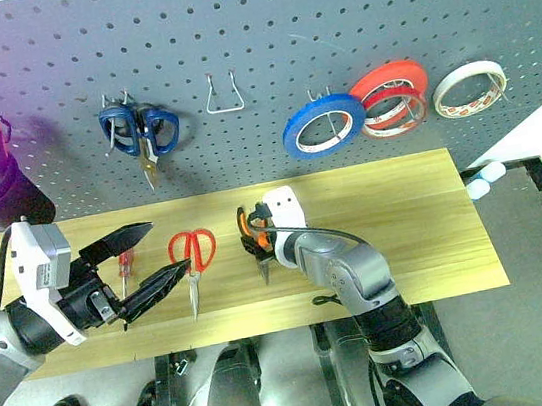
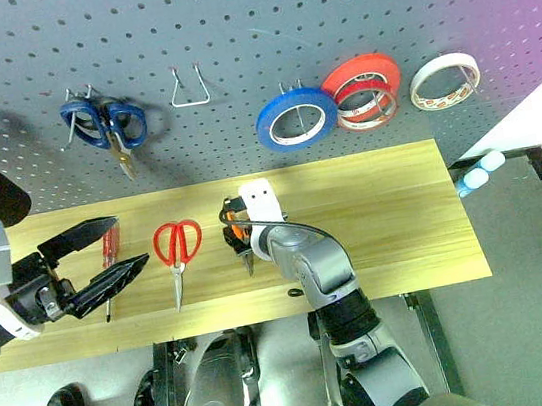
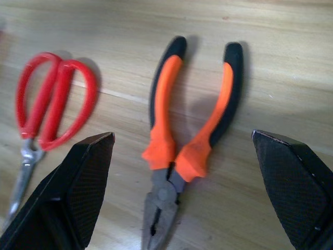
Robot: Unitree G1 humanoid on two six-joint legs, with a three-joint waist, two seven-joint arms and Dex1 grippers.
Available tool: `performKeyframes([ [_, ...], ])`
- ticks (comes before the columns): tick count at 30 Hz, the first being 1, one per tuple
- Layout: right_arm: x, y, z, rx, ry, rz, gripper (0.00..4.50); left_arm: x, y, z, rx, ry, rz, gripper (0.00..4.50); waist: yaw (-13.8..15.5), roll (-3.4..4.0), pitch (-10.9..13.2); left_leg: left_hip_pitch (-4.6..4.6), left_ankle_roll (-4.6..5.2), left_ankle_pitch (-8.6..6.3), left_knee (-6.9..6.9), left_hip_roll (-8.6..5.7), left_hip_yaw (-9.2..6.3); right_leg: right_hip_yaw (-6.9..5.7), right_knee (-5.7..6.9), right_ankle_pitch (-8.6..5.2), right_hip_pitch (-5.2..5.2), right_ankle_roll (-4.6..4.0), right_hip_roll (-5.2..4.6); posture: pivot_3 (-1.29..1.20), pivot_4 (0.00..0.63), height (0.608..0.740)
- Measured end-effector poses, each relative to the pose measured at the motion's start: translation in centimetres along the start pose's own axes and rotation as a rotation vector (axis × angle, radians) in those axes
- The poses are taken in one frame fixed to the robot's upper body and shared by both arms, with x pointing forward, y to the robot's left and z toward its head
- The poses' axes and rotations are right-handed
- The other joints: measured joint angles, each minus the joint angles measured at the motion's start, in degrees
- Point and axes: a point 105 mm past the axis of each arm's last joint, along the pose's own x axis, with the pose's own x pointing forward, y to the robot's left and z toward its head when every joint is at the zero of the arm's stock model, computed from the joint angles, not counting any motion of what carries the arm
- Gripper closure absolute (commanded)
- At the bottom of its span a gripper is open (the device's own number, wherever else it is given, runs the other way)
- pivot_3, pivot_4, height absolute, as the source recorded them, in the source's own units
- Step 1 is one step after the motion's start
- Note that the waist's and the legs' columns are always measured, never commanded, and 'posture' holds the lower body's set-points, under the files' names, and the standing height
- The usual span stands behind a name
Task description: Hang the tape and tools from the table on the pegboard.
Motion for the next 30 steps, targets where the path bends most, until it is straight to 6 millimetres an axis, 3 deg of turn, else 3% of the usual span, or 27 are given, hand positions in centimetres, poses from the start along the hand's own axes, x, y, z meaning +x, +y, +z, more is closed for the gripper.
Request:
performKeyframes([
  [10, 0.4, -0.11, -0.38, -0.025, 0.015, -0.037, 0.07, 0.14, -0.26, 0.24, -0.003, 0.006, 0.004, 0.0, 0.1, 0.0, 0.0, -0.69, -0.02, 0.01, 0.04, 0.0, -0.02, -0.06, 0.01, 0.11, -0.63, 0.08, 0.0, 0.12, 0.391, 0.733],
  [30, 0.69, 0.03, -0.52, 0.013, 0.027, -0.034, 0.07, -0.77, -0.68, 0.32, 0.007, 0.018, 0.034, 0.0, 0.56, 0.02, 0.56, -0.71, -0.02, 0.01, 0.04, 0.0, -0.07, -0.08, 0.01, 0.1, -0.66, 0.08, -0.01, 0.17, 0.423, 0.733],
])
